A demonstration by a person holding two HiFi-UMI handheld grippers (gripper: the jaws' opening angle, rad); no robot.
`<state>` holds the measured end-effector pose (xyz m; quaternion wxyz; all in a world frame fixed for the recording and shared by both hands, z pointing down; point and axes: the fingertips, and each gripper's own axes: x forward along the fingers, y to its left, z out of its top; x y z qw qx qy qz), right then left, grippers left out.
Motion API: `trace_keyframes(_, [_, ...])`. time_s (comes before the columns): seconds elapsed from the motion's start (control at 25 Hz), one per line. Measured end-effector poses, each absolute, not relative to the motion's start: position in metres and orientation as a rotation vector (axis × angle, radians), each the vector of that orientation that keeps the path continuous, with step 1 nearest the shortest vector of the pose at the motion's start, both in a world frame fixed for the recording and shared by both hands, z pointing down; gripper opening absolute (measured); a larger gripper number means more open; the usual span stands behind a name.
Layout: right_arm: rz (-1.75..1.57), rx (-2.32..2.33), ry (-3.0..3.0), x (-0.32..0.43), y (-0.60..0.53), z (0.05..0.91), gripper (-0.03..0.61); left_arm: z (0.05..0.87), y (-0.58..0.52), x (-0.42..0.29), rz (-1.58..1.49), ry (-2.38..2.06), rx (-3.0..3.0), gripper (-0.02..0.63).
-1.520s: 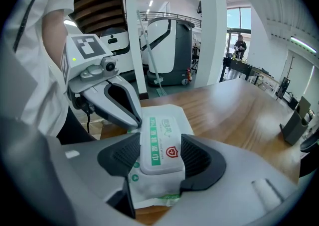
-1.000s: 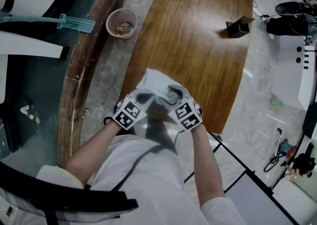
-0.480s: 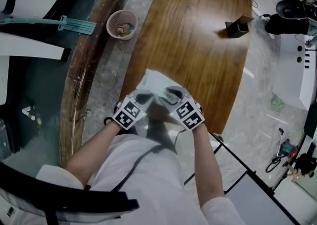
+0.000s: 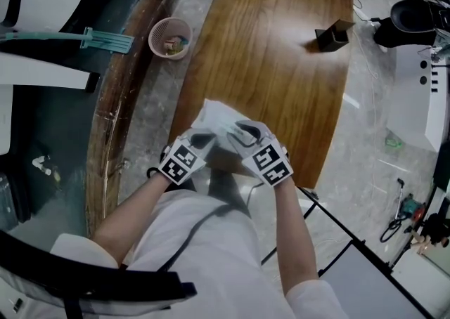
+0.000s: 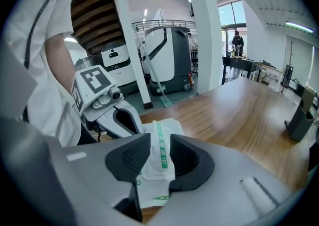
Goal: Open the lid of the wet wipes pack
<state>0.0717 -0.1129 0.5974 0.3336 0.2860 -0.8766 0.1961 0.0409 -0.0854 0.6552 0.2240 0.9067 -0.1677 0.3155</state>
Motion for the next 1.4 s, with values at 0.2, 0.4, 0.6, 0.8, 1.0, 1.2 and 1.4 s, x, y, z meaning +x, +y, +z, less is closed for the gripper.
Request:
trace_keyframes(0.2, [0.468,0.860,-2.278,0.089,-0.131,0.588,0.066,0.655,-0.084,0.041,0.877,-0.454,2.503,0.005])
trace_keyframes(0.4, [0.489,0.913,-2.252,0.106,-0.142,0.595,0.059,0.652,-0.083,0.040,0.887,-0.469,2.525,0.005])
trace_keyframes(0.6, [0.497,0.954,-2.231,0.116,-0.148,0.603,0.055,0.647,-0.084,0.038,0.889,-0.474,2.540,0.005])
trace_keyframes(0.8, [0.520,0.981,-2.227,0.121,-0.151,0.606,0.055,0.640,-0.088,0.039,0.875,-0.486,2.556,0.005])
trace_keyframes(1.0, [0.533,0.992,-2.224,0.124,-0.153,0.611,0.058,0.629,-0.090,0.039,0.855,-0.502,2.573,0.005])
trace_keyframes(1.2, [0.548,1.026,-2.217,0.129,-0.160,0.616,0.076,0.621,-0.091,0.040,0.836,-0.519,2.588,0.005])
trace_keyframes(1.4, [0.544,1.046,-2.201,0.134,-0.163,0.622,0.086,0.614,-0.089,0.037,0.825,-0.538,2.595,0.005])
